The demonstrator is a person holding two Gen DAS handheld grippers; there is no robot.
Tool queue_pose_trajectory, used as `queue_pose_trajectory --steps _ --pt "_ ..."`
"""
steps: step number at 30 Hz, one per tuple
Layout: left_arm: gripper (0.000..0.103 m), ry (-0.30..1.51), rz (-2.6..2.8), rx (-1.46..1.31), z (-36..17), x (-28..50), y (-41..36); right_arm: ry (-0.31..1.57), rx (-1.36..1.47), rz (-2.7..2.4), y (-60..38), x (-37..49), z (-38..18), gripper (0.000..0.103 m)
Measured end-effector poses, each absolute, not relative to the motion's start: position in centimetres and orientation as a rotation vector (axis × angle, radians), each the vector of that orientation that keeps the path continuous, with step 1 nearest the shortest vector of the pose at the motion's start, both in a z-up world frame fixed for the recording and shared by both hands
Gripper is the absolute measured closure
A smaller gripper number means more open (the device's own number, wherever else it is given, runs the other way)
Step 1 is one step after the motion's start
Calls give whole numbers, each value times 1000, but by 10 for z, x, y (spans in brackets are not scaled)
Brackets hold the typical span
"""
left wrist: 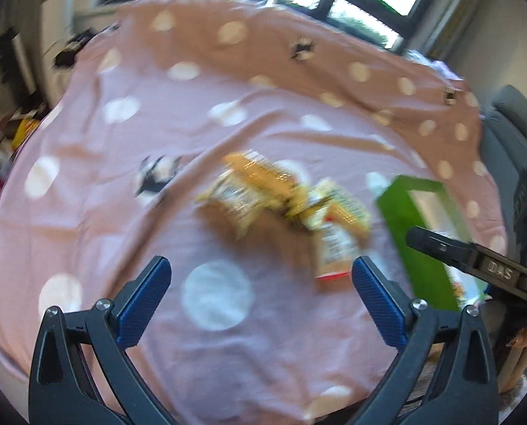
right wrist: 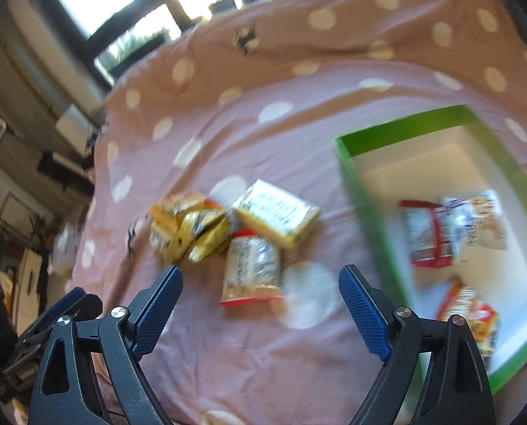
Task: Organize snacks
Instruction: 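Move the open right gripper back over the snack pile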
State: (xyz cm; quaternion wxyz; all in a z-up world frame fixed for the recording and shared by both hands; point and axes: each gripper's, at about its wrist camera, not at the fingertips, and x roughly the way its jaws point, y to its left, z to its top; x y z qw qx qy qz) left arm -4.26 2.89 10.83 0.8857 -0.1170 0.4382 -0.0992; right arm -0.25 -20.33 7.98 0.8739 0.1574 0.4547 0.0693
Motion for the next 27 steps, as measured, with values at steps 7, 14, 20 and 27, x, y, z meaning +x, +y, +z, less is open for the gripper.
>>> queue_pose_trajectory --steps 7,14,20,27 --pt "1 968 -138 -257 78 -60 55 1108 116 64 -143 41 26 14" --pt "1 964 -141 -269 74 -65 61 1152 34 23 -129 55 3 37" --pt "1 960 -145 -272 74 -64 61 1133 14 37 -123 39 7 41" --pt "1 971 -137 -294 69 -61 64 1186 126 221 -120 4 13 74"
